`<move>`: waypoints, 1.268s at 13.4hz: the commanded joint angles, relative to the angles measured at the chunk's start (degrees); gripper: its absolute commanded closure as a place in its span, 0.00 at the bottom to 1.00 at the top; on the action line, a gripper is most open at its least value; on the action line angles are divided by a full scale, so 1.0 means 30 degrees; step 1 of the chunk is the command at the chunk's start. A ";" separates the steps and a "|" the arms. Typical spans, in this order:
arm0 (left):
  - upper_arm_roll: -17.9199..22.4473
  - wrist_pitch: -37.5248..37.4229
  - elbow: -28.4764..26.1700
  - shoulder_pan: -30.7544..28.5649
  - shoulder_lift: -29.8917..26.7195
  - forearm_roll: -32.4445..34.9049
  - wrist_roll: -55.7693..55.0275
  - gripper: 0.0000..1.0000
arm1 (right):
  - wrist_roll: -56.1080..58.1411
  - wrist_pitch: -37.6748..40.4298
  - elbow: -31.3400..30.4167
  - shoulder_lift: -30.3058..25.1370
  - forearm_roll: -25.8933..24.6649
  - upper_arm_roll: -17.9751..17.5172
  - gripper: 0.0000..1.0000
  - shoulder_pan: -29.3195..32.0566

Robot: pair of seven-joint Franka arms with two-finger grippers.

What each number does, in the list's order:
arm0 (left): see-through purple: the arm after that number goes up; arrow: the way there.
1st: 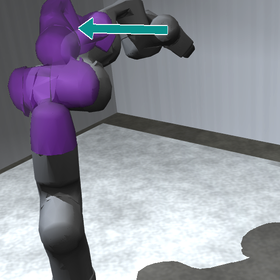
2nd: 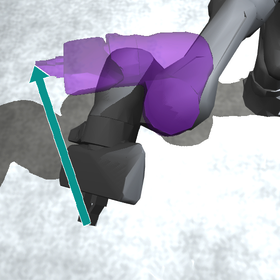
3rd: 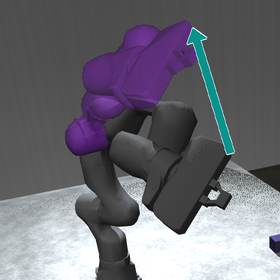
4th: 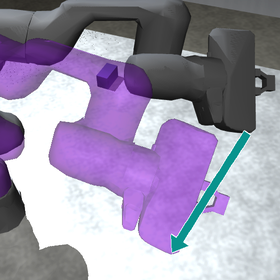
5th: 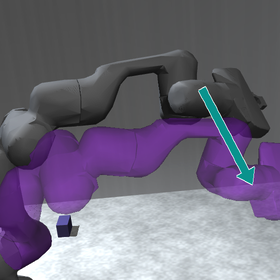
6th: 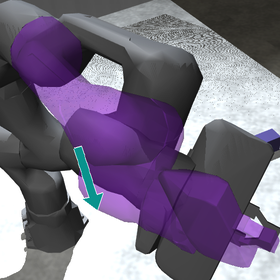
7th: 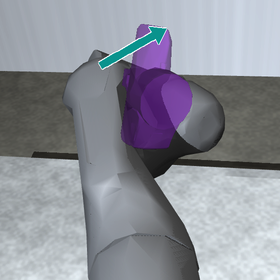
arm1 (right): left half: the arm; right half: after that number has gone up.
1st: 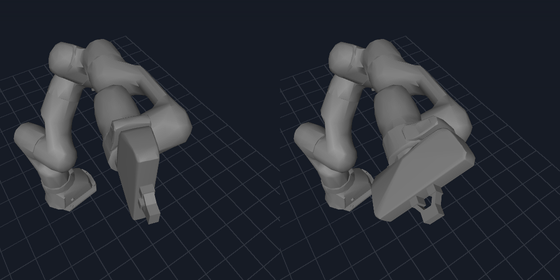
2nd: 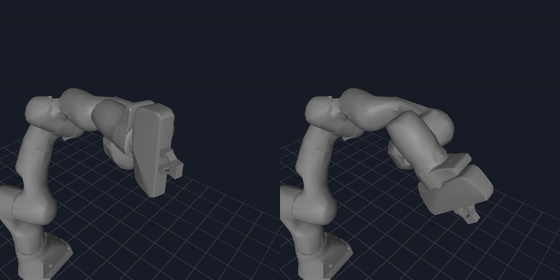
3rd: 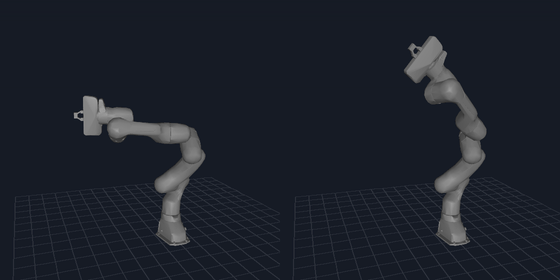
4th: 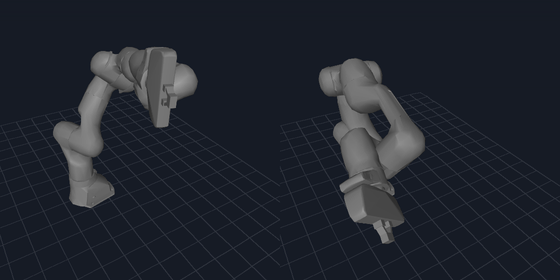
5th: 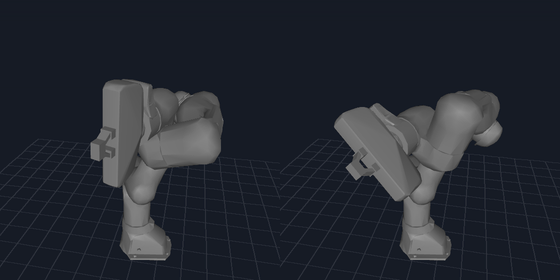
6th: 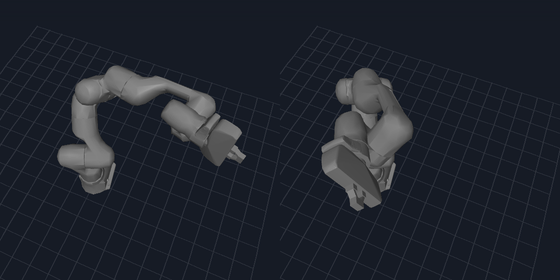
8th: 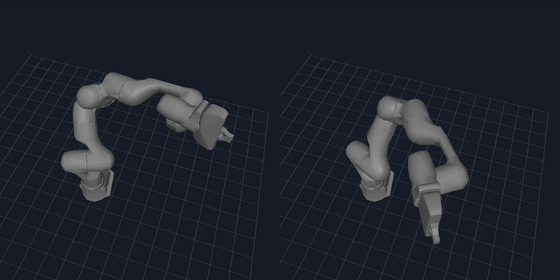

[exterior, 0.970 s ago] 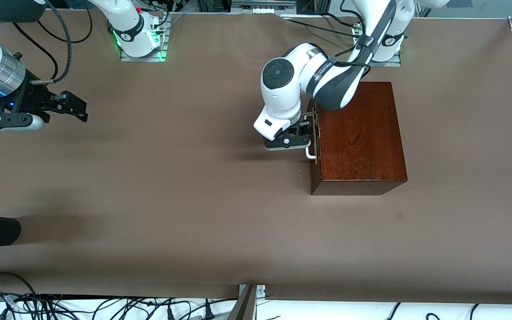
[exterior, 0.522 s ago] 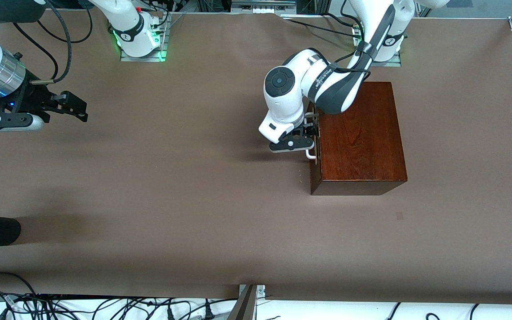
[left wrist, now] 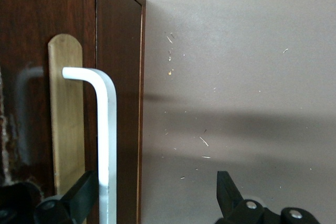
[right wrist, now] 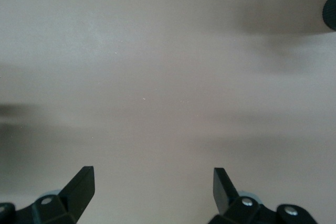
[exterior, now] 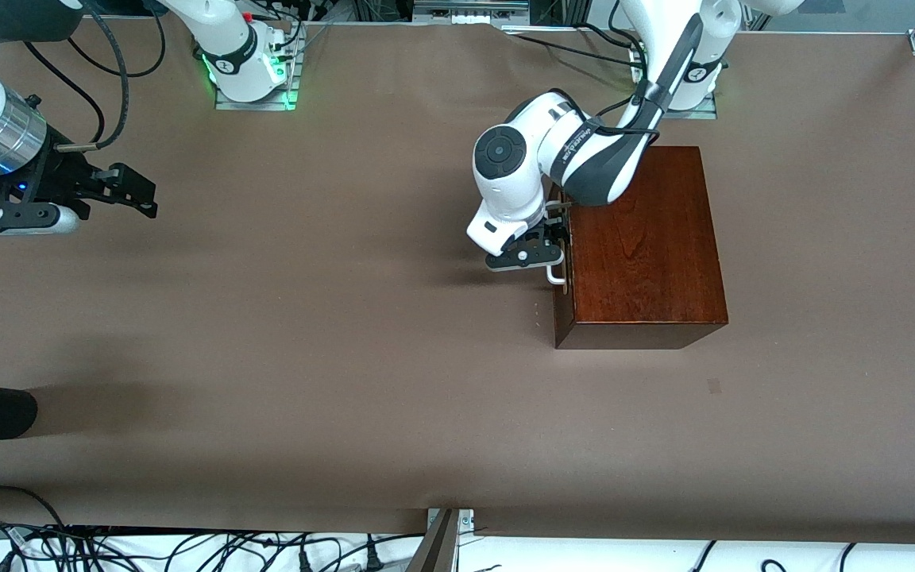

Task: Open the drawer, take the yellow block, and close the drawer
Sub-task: 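Pull the drawer handle outward with the left gripper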

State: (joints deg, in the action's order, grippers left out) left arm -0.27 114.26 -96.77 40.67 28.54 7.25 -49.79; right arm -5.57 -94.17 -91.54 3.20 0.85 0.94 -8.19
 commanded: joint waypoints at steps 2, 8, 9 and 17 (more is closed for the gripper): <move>0.0004 0.0087 -0.0496 0.0009 -0.0080 0.0279 -0.0658 0.00 | -0.0079 -0.0164 -0.0247 -0.0159 -0.0226 -0.0108 0.00 0.0063; -0.0025 0.1431 -0.0174 0.0126 0.0536 -0.0893 -0.1389 0.00 | -0.0107 -0.0164 -0.0247 -0.0159 -0.0226 -0.0108 0.00 0.0063; -0.0084 0.1754 -0.0145 0.0155 0.0653 -0.0922 -0.1565 0.00 | -0.0079 -0.0164 -0.0247 -0.0130 -0.0226 -0.0108 0.00 0.0063; -0.0406 0.2195 0.1965 0.0946 0.1973 -0.0952 -0.3060 0.00 | -0.0108 -0.0281 -0.0218 -0.0042 -0.0197 -0.0108 0.00 0.0092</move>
State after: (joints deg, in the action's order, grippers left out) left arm -1.15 118.91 -93.85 42.49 32.14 5.86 -57.31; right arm -5.57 -94.51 -91.58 3.47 0.85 0.94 -8.19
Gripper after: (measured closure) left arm 0.000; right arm 0.000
